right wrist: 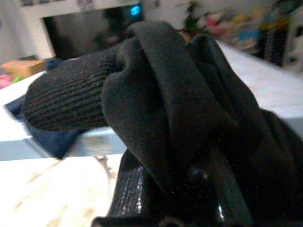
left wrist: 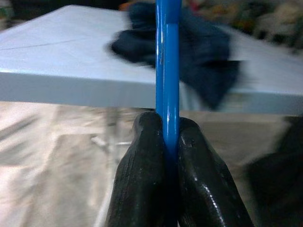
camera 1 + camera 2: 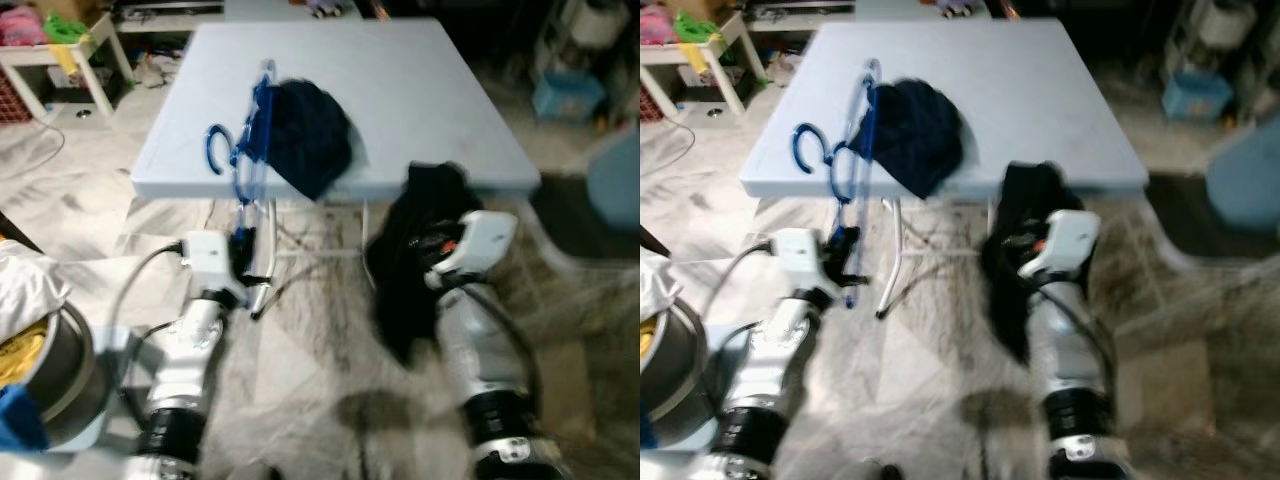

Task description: Hang hanger

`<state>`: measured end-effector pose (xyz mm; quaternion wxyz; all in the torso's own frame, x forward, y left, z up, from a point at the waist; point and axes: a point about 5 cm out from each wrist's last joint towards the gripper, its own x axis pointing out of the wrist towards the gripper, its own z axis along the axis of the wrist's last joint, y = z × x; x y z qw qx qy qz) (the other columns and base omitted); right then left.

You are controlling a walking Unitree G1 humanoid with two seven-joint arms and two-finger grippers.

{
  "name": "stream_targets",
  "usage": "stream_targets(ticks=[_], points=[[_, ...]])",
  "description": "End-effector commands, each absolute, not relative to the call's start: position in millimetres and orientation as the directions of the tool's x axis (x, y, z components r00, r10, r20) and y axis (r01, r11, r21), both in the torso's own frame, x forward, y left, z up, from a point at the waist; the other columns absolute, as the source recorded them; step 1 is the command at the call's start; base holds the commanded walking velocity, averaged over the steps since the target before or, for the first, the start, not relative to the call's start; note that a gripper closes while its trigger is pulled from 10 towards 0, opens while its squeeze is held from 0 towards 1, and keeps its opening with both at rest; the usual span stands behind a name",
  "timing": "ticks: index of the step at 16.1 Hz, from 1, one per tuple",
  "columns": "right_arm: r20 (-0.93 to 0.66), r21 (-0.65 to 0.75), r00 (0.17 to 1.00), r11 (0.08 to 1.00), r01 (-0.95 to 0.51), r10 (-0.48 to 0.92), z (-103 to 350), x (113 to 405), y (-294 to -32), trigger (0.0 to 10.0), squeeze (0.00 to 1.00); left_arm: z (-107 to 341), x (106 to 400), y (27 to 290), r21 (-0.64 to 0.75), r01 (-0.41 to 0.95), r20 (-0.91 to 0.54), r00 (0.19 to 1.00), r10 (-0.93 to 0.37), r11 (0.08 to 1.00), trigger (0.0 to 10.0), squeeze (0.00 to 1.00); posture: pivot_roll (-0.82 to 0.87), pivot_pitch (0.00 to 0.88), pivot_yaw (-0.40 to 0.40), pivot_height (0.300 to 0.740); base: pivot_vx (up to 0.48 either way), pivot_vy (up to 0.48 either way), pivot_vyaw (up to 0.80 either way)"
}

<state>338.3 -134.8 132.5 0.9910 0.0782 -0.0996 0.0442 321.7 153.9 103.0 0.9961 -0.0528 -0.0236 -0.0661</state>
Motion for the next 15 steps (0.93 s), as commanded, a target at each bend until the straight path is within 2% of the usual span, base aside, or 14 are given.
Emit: stream_targets(ticks=[1,4,7,10,15], points=[[0.205,0.139,0.977,0.986,-0.094,0.064,131.6,338.4,-142.5,10.0,0.0,102.9,324.8,154.7,-0.102,0.125,0.054,0.991,-0.12,0.987,10.0,0.0,0.05,0.019,-0.005,0.74,0.398,0.0,0.0],[0.227,0.138,0.973,0.987,-0.084,0.051,135.7,341.6,-145.5,10.0,0.0,110.8,329.8,161.0,-0.099,0.101,0.08,0.992,-0.093,0.99,10.0,0.0,0.06,0.005,0.021,0.74,0.401,0.0,0.0],[0.253,0.161,0.967,0.986,-0.041,-0.001,140.3,343.5,-149.9,10.0,0.0,117.1,329.6,161.9,-0.1,0.086,0.115,0.991,-0.074,0.991,10.0,0.0,0.07,0.035,0.033,0.74,0.414,0.0,0.0],[0.281,0.128,0.957,0.986,-0.104,0.065,147.1,345.3,-136.8,10.0,0.0,120.0,327.2,152.7,-0.119,0.104,0.139,0.986,-0.087,0.987,10.0,0.0,0.06,0.087,0.041,0.74,0.443,0.0,0.0],[0.289,0.132,0.955,0.986,-0.106,0.064,149.5,345.2,-134.8,10.0,0.0,123.3,326.9,150.7,-0.122,0.111,0.148,0.985,-0.093,0.986,10.0,0.0,0.06,0.11,0.036,0.74,0.452,0.0,0.0]])
